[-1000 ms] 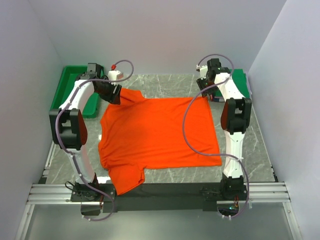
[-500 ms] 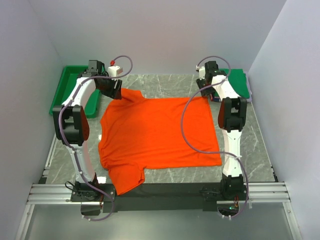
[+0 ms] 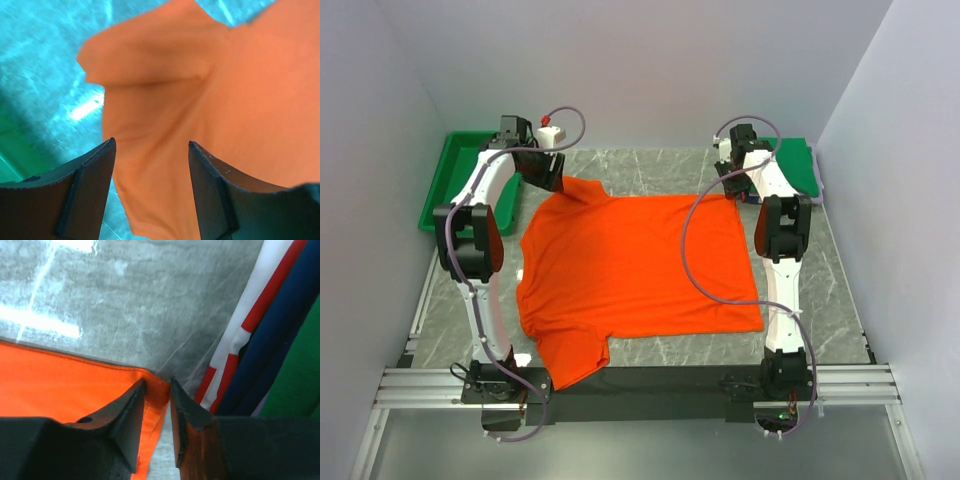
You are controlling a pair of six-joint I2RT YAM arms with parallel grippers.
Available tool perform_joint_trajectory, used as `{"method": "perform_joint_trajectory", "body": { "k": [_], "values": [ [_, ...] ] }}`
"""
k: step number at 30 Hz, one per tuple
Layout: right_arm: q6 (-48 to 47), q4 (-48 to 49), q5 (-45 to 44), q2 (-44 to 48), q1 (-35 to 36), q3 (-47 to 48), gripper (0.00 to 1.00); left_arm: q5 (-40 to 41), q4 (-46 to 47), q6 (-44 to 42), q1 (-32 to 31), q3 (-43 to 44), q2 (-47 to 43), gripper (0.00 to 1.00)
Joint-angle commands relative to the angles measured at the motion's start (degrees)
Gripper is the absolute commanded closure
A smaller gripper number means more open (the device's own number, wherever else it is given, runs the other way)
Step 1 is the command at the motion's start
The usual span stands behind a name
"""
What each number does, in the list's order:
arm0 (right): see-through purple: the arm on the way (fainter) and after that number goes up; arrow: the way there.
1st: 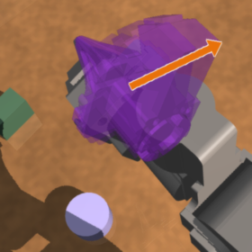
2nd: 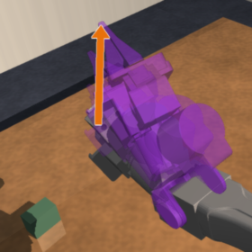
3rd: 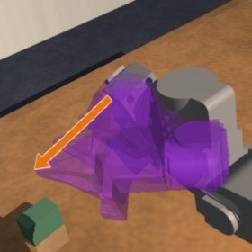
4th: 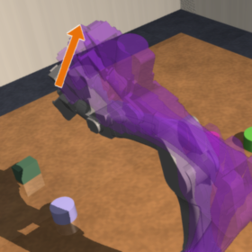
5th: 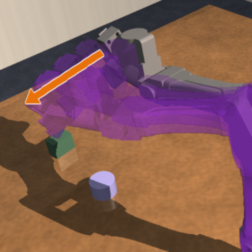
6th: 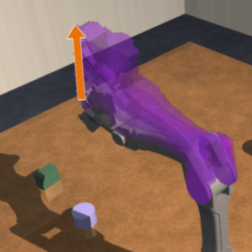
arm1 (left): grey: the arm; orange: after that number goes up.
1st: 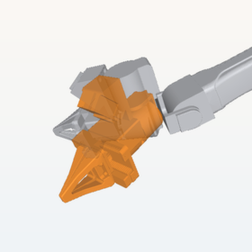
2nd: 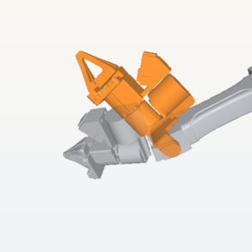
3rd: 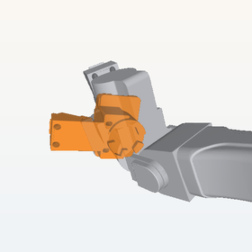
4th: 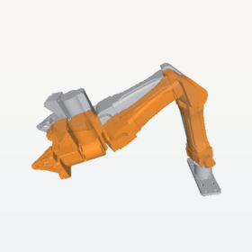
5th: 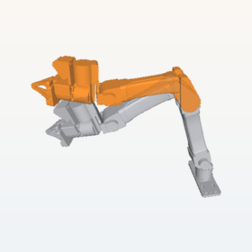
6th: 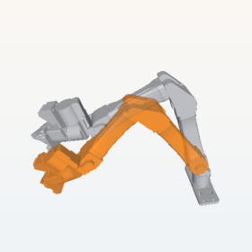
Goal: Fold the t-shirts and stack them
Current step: Fold the tshirt
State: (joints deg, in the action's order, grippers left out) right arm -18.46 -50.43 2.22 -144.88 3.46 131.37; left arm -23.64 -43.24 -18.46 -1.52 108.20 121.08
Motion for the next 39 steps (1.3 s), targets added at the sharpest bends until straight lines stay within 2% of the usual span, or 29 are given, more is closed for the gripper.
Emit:
{"method": "perform_joint_trajectory", "body": {
  "k": [1, 2, 3, 5, 11, 15, 21, 28, 32, 36, 39],
  "values": [
    [0.2, -4.0, 0.9, -2.2, -0.8, 1.9, 0.71, 2.4, 2.2, 1.7, 0.0, 4.8, 3.2, 0.34],
    [0.2, -3.9, 0.9, -2.2, -0.8, 2.0, 0.76, 3.0, 2.9, 2.2, 0.0, 6.7, 4.1, 0.34],
    [0.3, -3.6, 0.9, -2.1, -0.8, 2.1, 0.87, 3.8, 3.4, 3.4, 0.0, 7.8, 5.2, 0.34],
    [0.4, -2.8, 0.9, -1.6, -0.8, 1.8, 1.00, 6.5, 6.4, 4.7, 0.0, 10.3, 8.1, 0.34],
    [0.2, -0.5, 1.1, 0.4, -0.7, -0.9, 1.00, 9.8, 11.3, 8.1, 0.0, 16.1, 14.9, 0.36],
    [-0.2, -1.0, 0.9, 0.3, -0.7, -0.9, 1.00, 5.3, 11.6, 9.3, 0.0, 18.4, 18.0, 0.36],
    [-0.1, -0.5, 1.0, 0.6, -0.7, -1.1, 1.00, -0.2, 16.8, 13.4, 0.0, 16.0, 19.0, 0.35],
    [-0.3, -0.2, 1.1, 1.0, -0.7, -0.9, 1.00, 1.7, 17.1, 17.8, 0.0, 22.1, 24.5, 0.39],
    [-0.4, -0.2, 1.2, 1.4, -0.7, -1.1, 1.00, 3.8, 17.2, 18.0, 0.0, 22.3, 25.1, 0.39],
    [-0.6, -0.2, 0.9, 1.1, -0.7, -0.7, 1.00, 1.3, 16.7, 18.0, 0.0, 21.9, 24.8, 0.48],
    [-0.7, -0.5, 0.9, 0.9, -0.7, -0.2, 1.00, -1.1, 17.7, 20.8, 0.0, 21.2, 23.8, 0.60]
  ]
}}
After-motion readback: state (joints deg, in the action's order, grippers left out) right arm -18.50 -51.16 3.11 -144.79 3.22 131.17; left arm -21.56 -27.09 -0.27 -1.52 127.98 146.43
